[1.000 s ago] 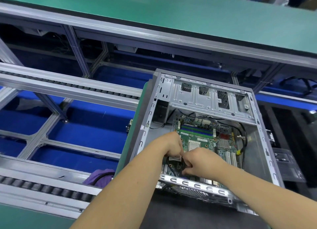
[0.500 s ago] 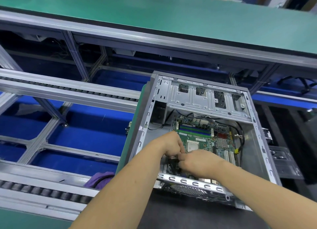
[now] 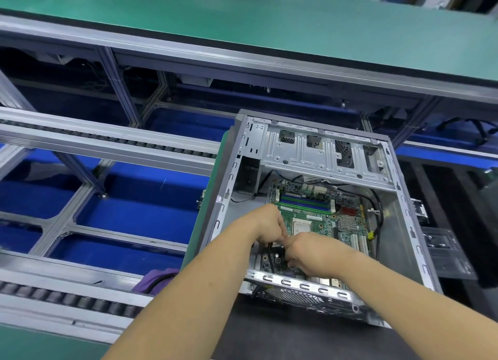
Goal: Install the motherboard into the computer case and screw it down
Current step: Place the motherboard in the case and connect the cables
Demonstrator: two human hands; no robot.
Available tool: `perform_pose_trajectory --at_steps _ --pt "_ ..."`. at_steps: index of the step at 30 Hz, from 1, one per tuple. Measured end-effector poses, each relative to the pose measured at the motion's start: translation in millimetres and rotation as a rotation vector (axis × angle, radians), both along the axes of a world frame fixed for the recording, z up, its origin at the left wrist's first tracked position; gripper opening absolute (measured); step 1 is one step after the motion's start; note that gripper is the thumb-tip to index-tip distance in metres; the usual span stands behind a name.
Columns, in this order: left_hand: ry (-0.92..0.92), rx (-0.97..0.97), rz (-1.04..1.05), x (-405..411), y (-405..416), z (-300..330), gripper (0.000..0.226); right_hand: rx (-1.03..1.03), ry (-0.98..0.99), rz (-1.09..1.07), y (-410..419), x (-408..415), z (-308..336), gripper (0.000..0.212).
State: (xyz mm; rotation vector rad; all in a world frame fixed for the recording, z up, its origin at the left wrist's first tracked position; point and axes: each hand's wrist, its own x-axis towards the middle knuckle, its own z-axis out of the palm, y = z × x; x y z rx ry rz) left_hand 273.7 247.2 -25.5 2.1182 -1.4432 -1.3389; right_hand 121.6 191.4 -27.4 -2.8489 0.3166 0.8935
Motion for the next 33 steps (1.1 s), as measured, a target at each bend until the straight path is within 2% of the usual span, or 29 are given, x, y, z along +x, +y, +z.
perform_pose_trajectory --at_steps 9,17,33 --pt "-0.032 0.034 -0.006 -1 2 1 0.015 -0.058 0.056 -0.020 4 5 -6 0.018" --pt "-0.074 0.038 -0.048 -1 1 -1 0.017 -0.032 0.048 -0.032 7 5 -6 0.027" --pt "-0.080 0.063 -0.044 -3 2 4 0.023 -0.060 0.048 -0.033 16 16 -1 0.023"
